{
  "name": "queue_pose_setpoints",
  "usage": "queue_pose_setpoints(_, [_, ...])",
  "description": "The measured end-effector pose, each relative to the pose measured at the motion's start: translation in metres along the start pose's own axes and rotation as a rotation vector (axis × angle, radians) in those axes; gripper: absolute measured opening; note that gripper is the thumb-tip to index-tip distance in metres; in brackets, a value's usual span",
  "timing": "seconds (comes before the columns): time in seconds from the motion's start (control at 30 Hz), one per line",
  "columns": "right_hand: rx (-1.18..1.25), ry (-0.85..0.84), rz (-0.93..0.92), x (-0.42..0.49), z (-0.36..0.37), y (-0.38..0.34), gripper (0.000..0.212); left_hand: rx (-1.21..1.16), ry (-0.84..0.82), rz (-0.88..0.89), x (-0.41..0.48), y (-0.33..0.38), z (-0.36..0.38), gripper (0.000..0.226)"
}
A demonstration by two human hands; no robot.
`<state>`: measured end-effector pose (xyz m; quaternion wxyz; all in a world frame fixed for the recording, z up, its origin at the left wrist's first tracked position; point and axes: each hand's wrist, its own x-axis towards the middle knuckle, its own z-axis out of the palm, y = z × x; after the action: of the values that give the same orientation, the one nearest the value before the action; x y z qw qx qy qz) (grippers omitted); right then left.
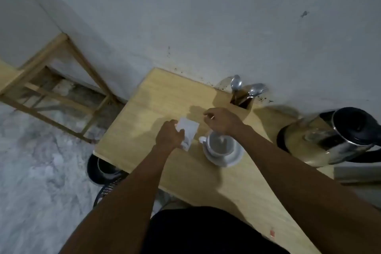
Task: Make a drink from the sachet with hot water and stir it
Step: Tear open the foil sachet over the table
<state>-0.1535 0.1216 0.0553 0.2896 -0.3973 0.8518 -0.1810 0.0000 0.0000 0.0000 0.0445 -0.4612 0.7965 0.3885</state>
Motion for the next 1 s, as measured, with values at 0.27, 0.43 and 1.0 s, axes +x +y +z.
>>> queue_pose_setpoints(0.27, [-0.167, -0.276, 0.144, 0.062, 0.041, -0.019, 0.05, 0.17, 0.009, -0.014, 0.017, -0.025, 0.015, 0.036])
queue_pose_setpoints(0.43, [-0.182, -0.262, 0.165, 0.083, 0.062, -0.022, 0.029, 0.052, -0.001, -0.036, 0.023, -0.03, 0.018, 0.04])
queue_pose_setpoints(1.0, [-0.026, -0.049, 0.309, 0.089, 0.082, -0.017, 0.01, 0.131, -0.059, -0.054, 0.037, -0.028, 0.016, 0.029])
